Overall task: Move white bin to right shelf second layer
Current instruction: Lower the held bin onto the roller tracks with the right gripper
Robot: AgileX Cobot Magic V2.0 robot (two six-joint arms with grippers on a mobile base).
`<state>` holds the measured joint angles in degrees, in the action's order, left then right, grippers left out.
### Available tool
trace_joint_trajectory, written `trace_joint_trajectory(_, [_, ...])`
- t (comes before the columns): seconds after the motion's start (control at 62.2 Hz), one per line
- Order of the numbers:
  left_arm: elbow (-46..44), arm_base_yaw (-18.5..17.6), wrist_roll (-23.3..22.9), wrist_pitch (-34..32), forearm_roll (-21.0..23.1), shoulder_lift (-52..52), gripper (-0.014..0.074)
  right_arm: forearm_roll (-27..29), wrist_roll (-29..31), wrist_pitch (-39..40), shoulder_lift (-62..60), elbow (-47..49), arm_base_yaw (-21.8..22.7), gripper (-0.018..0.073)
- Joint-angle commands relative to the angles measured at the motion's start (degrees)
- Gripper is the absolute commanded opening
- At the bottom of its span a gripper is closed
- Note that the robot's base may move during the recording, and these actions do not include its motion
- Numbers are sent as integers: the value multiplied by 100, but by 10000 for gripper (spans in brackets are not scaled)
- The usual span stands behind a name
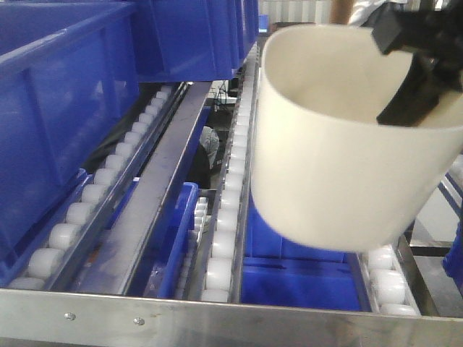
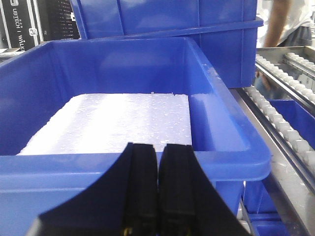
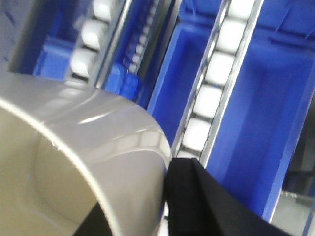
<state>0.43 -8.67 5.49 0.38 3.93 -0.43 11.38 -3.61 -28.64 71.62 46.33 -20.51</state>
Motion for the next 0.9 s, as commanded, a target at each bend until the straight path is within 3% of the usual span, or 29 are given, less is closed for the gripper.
trace_joint_trajectory(0.0, [190,-11,-43,-499,29,-76,85,95,7,294,-3,213,-6,52])
trace_joint_trajectory(0.37, [190,-11,-43,-499,29,-76,85,65,11,394,551,213,-288,52])
trace_joint_trajectory(0.885, [190,-11,-43,-499,29,-76,85,59,11,447,1058,213,-289,52])
